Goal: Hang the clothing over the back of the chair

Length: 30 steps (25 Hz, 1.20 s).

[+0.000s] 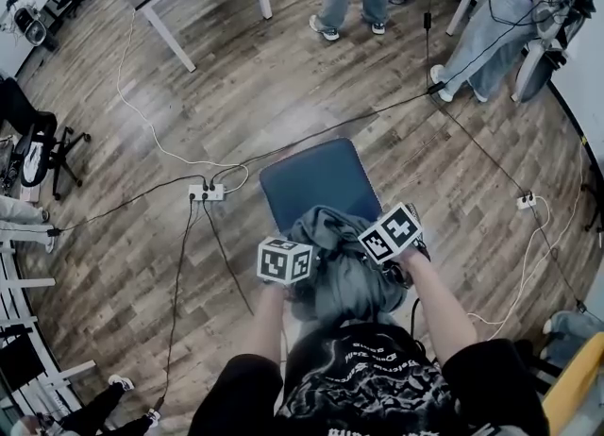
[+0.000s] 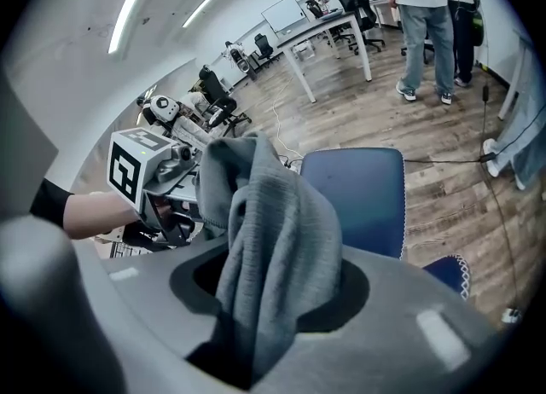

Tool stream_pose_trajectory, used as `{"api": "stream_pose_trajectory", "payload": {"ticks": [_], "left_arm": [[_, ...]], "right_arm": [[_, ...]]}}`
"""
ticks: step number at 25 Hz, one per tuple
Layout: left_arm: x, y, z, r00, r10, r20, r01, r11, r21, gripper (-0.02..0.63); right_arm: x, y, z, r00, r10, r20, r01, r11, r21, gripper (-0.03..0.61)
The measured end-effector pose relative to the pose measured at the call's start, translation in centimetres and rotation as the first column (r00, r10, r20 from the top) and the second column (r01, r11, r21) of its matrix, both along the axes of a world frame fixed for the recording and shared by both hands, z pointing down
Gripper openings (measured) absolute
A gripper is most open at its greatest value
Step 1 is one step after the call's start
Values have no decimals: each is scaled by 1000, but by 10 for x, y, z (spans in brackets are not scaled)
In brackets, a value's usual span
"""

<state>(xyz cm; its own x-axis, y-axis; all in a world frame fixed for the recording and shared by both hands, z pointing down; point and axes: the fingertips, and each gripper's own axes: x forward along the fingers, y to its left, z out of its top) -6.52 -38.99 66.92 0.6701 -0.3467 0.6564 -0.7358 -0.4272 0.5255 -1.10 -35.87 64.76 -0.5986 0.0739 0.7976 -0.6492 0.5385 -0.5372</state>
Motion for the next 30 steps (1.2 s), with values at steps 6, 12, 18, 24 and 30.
{"api": "stream_pose_trajectory", "payload": {"ticks": [6,12,18,24,30], "left_arm": [[-4,1,5,999,-25,34,26,1000,-16,239],[-14,-3,-1,998,-33,57,34,999,-23,253],[-9,5,-2,999,-29,46,30,999,-20,247],[-18,1,0,991,-61,118,60,998,14,29],[-21,1,0,984,-116,137,124,991,-48,80]], "right_arm": [[2,6,1,998,-40,-40,40,999,-10,256],[9,4,-10,980,-148,-131,149,989,-3,273],[19,3,-27,950,-238,-200,250,968,32,273],[20,-16,-41,968,-172,-184,192,976,98,315],[27,-40,-58,974,-79,-214,131,962,240,415]]}}
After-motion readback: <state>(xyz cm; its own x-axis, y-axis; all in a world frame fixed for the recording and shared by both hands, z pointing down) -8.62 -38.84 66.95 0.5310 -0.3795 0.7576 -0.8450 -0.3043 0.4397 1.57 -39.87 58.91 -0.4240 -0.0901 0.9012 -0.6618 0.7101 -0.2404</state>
